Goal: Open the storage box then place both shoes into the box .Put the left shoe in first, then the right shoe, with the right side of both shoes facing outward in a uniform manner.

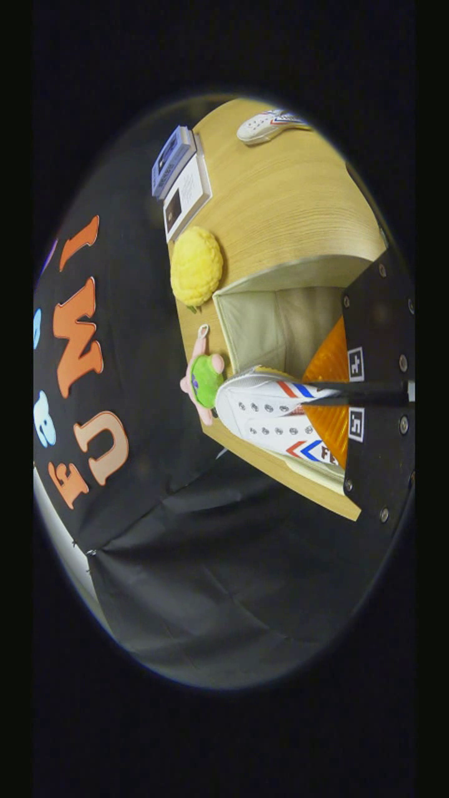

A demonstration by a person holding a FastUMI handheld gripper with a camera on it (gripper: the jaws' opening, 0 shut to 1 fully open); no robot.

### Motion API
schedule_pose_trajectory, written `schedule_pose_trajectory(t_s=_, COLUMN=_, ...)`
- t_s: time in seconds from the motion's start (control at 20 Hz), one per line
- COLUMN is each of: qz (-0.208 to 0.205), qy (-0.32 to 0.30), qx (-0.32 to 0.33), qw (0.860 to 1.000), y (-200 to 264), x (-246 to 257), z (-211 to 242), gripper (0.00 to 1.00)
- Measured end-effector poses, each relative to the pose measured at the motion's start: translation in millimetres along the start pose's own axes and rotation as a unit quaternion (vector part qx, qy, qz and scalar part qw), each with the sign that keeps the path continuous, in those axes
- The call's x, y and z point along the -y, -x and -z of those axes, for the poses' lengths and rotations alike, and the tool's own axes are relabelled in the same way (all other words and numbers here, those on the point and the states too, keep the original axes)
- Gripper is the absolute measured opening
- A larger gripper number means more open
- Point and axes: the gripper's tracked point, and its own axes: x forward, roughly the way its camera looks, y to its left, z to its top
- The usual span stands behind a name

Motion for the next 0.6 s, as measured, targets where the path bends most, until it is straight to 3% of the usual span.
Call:
schedule_pose_trajectory(t_s=0.15, qz=-0.029, qy=0.009, qx=0.013, qw=0.999, y=7.0, x=-15.2, z=-11.2, gripper=0.12)
schedule_pose_trajectory(t_s=0.2, qz=-0.032, qy=0.017, qx=0.026, qw=0.999, y=8.1, x=-16.3, z=-22.9, gripper=0.29)
schedule_pose_trajectory(t_s=0.25, qz=-0.027, qy=0.031, qx=0.04, qw=0.998, y=12.1, x=-13.5, z=-36.0, gripper=0.41)
schedule_pose_trajectory(t_s=0.4, qz=-0.021, qy=0.049, qx=0.068, qw=0.996, y=23.0, x=1.7, z=-61.6, gripper=0.98)
schedule_pose_trajectory(t_s=0.6, qz=0.002, qy=0.046, qx=0.094, qw=0.995, y=38.3, x=44.8, z=-91.6, gripper=0.98)
